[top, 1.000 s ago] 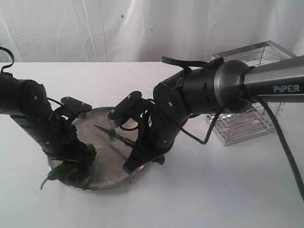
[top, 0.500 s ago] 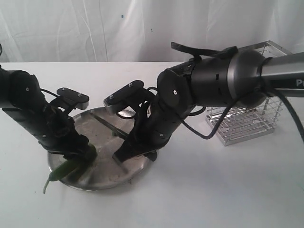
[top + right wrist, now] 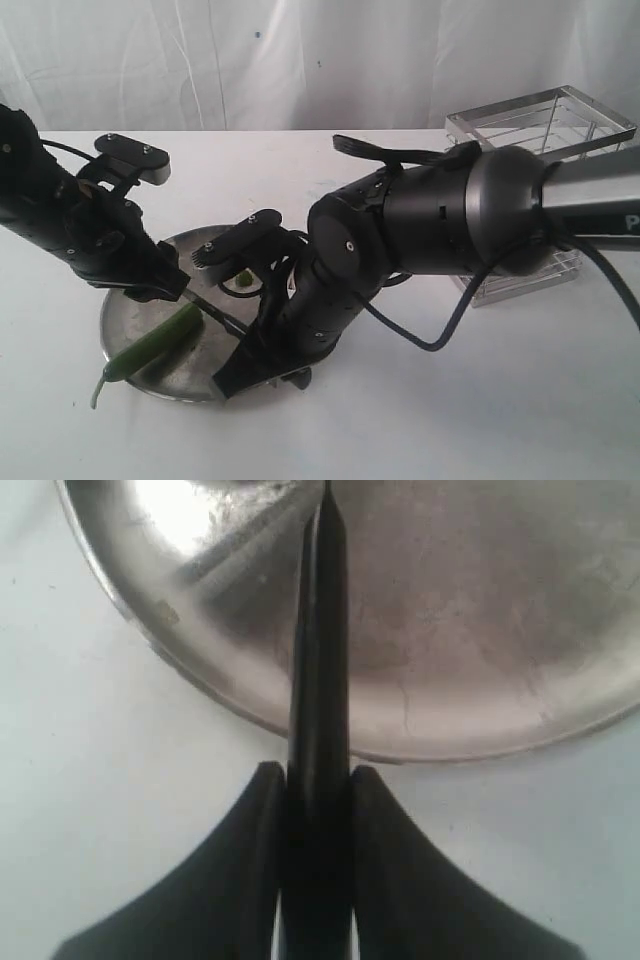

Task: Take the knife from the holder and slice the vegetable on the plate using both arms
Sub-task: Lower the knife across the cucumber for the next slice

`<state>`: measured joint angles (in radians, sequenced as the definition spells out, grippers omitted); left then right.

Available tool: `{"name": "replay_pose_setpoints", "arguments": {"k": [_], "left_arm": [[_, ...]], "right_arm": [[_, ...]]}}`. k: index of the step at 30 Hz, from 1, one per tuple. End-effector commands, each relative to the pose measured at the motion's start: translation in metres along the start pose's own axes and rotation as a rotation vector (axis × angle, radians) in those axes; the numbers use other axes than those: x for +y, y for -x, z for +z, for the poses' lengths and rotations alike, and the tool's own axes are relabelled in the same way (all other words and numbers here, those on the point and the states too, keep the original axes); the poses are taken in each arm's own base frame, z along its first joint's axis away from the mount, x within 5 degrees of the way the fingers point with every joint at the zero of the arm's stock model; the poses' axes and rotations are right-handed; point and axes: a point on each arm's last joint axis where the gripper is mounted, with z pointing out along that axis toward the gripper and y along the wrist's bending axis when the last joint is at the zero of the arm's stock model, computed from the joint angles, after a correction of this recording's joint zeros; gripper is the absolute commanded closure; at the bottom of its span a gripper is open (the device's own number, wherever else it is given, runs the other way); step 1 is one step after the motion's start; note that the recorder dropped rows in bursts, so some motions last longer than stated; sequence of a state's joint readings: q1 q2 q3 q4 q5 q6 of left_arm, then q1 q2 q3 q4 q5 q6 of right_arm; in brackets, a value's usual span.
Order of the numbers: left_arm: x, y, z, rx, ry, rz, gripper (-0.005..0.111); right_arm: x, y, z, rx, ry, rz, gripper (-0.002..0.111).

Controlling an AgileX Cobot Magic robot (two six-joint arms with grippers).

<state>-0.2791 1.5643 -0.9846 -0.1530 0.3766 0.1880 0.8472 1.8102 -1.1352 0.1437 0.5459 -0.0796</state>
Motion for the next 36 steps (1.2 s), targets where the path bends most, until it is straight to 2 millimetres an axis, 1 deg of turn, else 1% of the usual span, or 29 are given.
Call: {"name": "replay_pose_setpoints", "arguments": {"k": [1, 6, 23, 29, 36], "left_arm": [[-0.0018, -0.0025, -0.002, 0.012, -0.009, -0.015, 0.042], [-0.0017, -0.0023, -0.002, 0.01, -0.008, -0.017, 0.042], [-0.0019, -0.0005, -0.002, -0.01, -0.01, -0.033, 0.042], [-0.0013, -0.0011, 0.0037, 0.002, -0.011, -0.036, 0.042], [-0.0011, -0.0008, 0.005, -0.001, -0.011, -0.039, 0.042]], "right_arm": [[0.0, 0.0002, 0.0002, -0.021, -0.004, 0.009, 0.108], [-0.0004, -0.0033, 0.0069, 0.015, -0.002, 0.015, 0.108], [-0.0003, -0.0051, 0.0073, 0.035, -0.001, 0.012, 0.108], [-0.0002, -0.0062, 0.0073, 0.047, 0.0, 0.008, 0.108], [0.0007, -0.0057, 0.0073, 0.042, 0.01, 0.025, 0.108]]}}
